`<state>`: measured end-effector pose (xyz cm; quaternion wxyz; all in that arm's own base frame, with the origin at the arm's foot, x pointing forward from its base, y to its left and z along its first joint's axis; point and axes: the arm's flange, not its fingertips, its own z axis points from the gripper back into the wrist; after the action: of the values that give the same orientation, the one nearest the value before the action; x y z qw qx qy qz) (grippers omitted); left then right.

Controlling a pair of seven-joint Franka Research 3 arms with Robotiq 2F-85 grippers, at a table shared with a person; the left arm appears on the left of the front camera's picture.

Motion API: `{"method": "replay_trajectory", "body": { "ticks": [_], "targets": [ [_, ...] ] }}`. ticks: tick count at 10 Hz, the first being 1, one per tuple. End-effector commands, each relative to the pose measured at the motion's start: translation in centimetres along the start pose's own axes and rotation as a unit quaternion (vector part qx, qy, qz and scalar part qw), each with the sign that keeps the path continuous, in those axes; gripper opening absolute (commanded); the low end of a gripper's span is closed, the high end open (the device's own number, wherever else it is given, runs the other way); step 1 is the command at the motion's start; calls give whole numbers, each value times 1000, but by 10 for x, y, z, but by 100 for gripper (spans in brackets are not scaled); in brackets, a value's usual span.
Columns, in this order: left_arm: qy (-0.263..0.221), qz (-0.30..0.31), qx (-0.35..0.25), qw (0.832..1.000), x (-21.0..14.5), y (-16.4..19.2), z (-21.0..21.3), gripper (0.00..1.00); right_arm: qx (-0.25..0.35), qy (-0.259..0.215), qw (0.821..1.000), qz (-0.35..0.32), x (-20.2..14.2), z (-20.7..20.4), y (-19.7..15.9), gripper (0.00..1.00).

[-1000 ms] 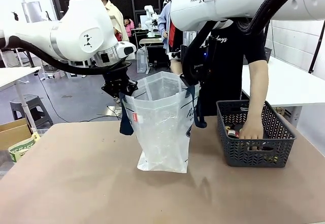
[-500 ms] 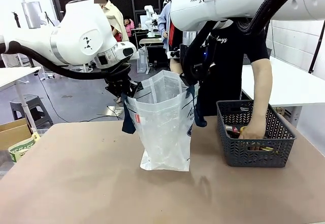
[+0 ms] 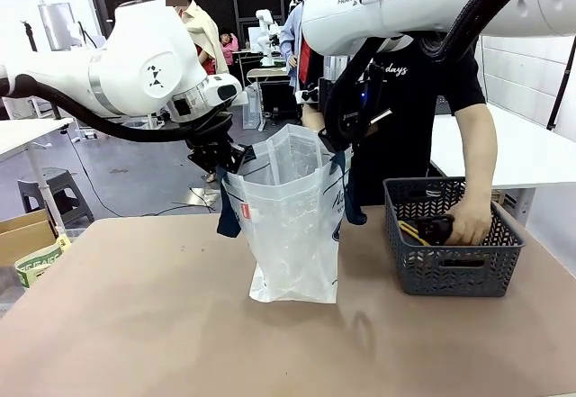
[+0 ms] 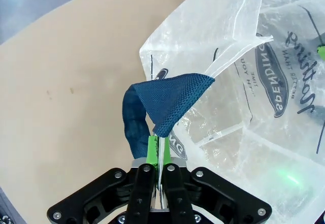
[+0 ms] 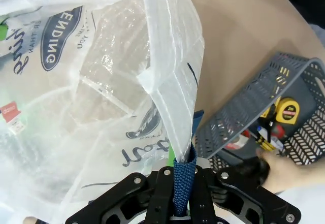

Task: Transfer purchased items from the store into the shopping bag.
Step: Open the Reusable shopping bag in the center of the table.

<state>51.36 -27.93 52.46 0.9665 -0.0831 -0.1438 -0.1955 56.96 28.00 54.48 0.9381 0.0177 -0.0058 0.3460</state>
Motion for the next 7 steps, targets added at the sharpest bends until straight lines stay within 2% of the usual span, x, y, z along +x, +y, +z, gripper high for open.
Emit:
{"method": "replay_trajectory", "body": {
  "ticks": [1, 7],
  "targets": [
    [0, 1, 0, 1000, 0, 2, 0, 0, 0, 1, 1000, -1, 0, 0, 0, 0],
    [0, 1, 0, 1000, 0, 2, 0, 0, 0, 1, 1000, -1, 0, 0, 0, 0]
  ]
}}
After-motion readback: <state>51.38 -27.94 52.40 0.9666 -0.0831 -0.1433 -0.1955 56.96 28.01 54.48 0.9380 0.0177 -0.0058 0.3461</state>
